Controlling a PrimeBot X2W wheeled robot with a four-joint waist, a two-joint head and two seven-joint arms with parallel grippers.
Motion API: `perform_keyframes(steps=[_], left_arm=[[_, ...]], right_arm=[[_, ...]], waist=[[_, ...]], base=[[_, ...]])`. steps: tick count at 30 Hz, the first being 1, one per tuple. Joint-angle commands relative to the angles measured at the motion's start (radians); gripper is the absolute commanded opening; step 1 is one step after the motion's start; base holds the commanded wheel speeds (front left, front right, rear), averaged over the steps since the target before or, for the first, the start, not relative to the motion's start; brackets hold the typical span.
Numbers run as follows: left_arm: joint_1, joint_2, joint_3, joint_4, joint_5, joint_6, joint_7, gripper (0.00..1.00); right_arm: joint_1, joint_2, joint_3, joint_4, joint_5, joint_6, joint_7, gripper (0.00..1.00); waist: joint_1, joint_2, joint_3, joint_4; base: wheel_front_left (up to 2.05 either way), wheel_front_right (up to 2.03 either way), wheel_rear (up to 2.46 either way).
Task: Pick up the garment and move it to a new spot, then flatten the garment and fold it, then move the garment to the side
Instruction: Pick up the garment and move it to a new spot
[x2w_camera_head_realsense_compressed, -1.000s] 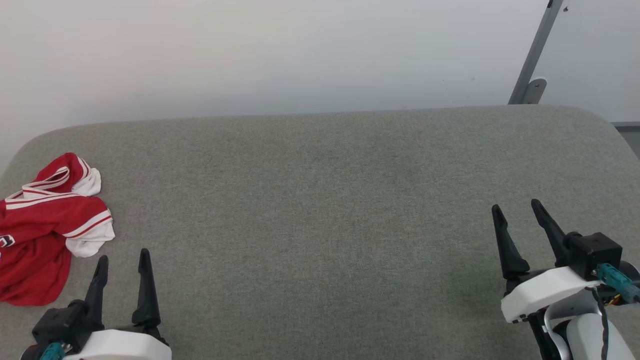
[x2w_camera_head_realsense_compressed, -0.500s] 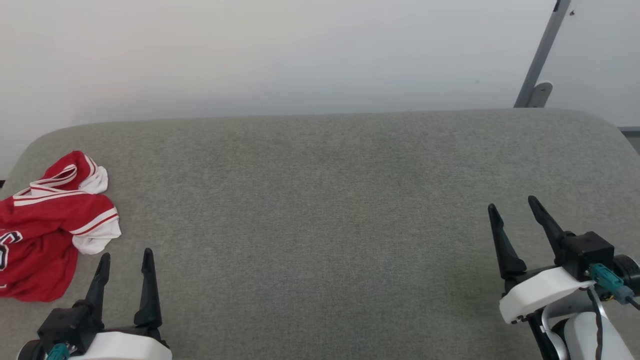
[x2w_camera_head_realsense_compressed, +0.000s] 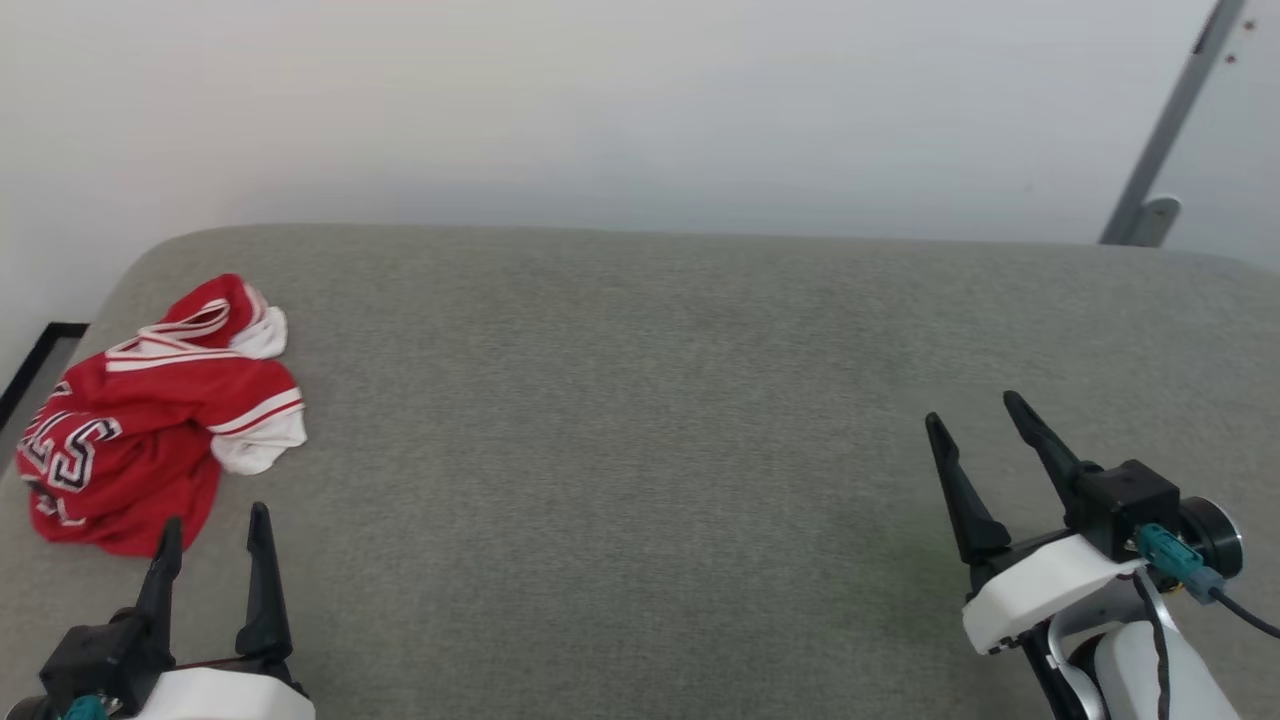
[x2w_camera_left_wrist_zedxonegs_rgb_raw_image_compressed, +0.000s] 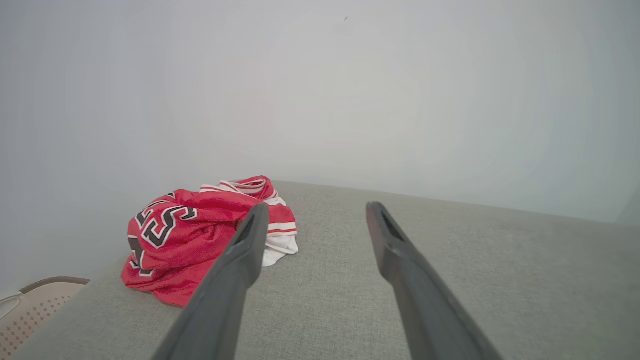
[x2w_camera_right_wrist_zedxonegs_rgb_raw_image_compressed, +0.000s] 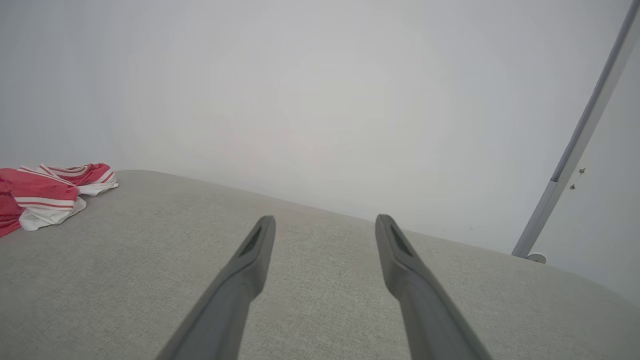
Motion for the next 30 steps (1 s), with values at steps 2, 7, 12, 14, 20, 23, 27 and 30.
perform_keyframes(steps=[2,7,12,14,20,23,27,30], left_arm=[[0.014,0.003,0.008,0.002,-0.005,0.009,-0.002,1.0],[0.025,0.01,0.018,-0.002,-0.01,0.025,0.005,1.0],[0.037,0.016,0.031,-0.013,-0.015,0.042,0.018,1.0],[0.039,0.019,0.033,-0.019,-0.015,0.049,0.025,1.0],[0.05,0.023,0.032,-0.039,-0.019,0.056,0.04,1.0],[0.055,0.022,0.029,-0.046,-0.019,0.06,0.048,1.0],[0.05,0.025,0.033,-0.05,-0.029,0.061,0.055,1.0],[0.052,0.023,0.028,-0.055,-0.033,0.063,0.057,1.0]], right_arm=[[-0.011,-0.001,0.017,0.0,0.012,-0.001,0.004,1.0],[-0.013,-0.005,0.051,0.004,0.022,-0.001,0.011,1.0],[-0.019,-0.006,0.087,0.01,0.042,-0.001,0.012,1.0],[-0.025,-0.008,0.103,0.01,0.043,-0.001,0.011,1.0],[-0.033,-0.005,0.13,0.015,0.06,-0.001,0.01,1.0],[-0.039,-0.003,0.144,0.019,0.066,-0.001,0.007,1.0],[-0.044,-0.002,0.153,0.024,0.072,-0.001,0.006,1.0],[-0.045,0.0,0.154,0.024,0.075,-0.001,0.006,1.0]], waist=[[0.0,0.0,-0.009,0.036],[0.0,0.0,-0.022,0.095],[0.0,0.0,-0.032,0.158],[0.0,0.0,-0.035,0.183],[0.0,0.0,-0.041,0.251],[0.0,0.0,-0.041,0.286],[0.0,0.0,-0.04,0.327],[0.0,0.0,-0.037,0.354]], base=[[0.0,0.0,0.0],[0.0,0.0,0.0],[0.0,0.0,0.0],[0.0,0.0,0.0],[0.0,0.0,0.0],[0.0,0.0,0.0],[0.0,0.0,0.0],[0.0,0.0,0.0]])
